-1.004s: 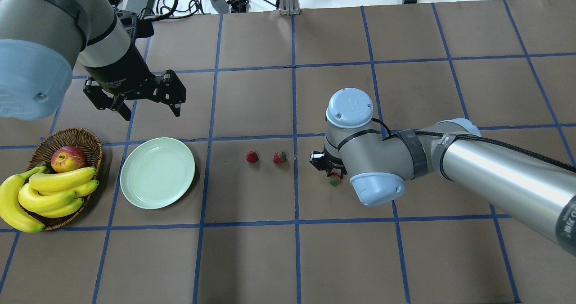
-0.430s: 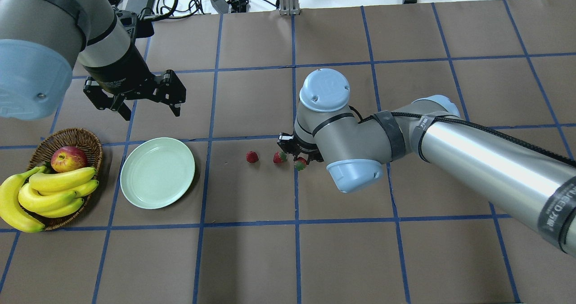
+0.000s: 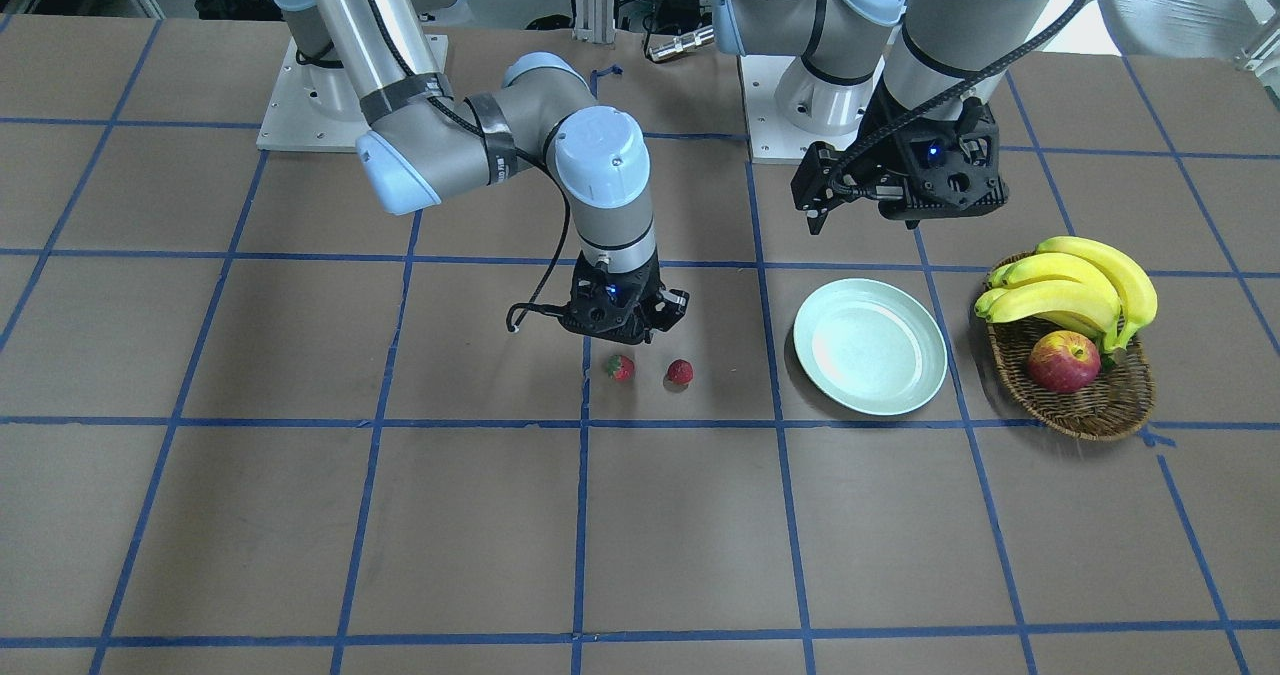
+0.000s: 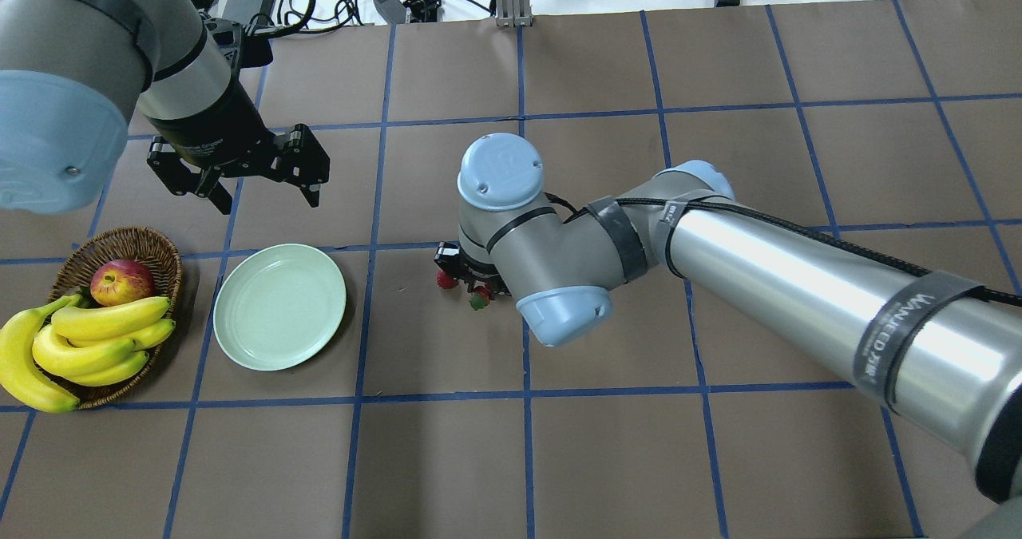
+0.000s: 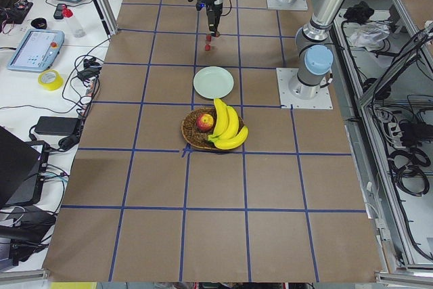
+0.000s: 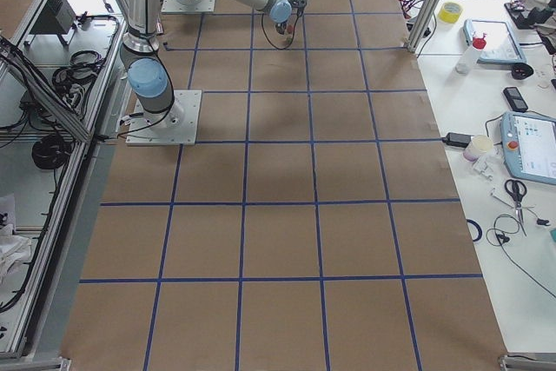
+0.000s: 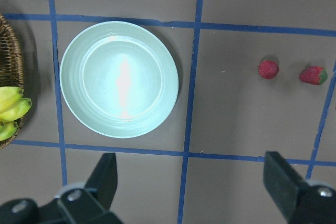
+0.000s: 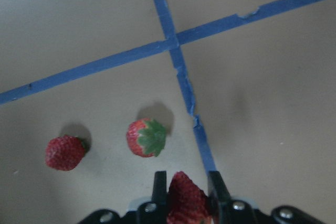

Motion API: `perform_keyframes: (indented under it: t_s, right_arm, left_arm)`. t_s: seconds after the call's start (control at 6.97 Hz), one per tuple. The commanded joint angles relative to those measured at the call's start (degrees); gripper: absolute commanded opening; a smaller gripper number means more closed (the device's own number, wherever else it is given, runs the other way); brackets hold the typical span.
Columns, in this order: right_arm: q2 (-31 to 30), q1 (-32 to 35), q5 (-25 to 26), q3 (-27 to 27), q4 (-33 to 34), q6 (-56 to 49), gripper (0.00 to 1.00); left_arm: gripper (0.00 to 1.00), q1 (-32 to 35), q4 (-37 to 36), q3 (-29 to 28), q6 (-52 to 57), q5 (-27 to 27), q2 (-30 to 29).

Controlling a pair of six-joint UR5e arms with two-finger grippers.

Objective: Collect all strawberries into plate
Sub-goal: 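Carry it toward the plate and release it near the others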

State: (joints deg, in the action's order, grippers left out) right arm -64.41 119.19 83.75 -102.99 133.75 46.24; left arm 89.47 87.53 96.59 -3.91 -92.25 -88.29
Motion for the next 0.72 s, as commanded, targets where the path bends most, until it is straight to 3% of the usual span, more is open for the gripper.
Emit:
perform_keyframes:
  t_s: [0.0, 0.14, 0.29, 0.43, 0.57]
  right_arm:
    - [5.3, 1.4, 0.8, 4.5, 0.1, 1.3, 0.25]
    - [5.5, 1.4, 0.8, 4.4, 0.1, 1.3, 0.36]
    - [5.5, 1.4, 0.9, 4.4, 0.0, 1.3, 0.71]
    - [5.3, 1.4, 1.1, 4.5, -0.5, 1.2, 0.89]
    - [4.0, 1.4, 1.9, 4.6, -1.3, 1.0, 0.95]
  left_arm:
    - [1.0, 0.0, 0.0, 0.0, 0.0, 0.1, 0.0]
    - [1.0, 0.0, 0.0, 0.0, -0.1, 0.0, 0.0]
    - [1.0, 0.0, 0.0, 0.0, -0.1, 0.0, 0.0]
    - [1.0, 0.0, 0.0, 0.0, -0.1, 0.1, 0.0]
    - [1.0, 0.0, 0.0, 0.0, -0.1, 0.0, 0.1]
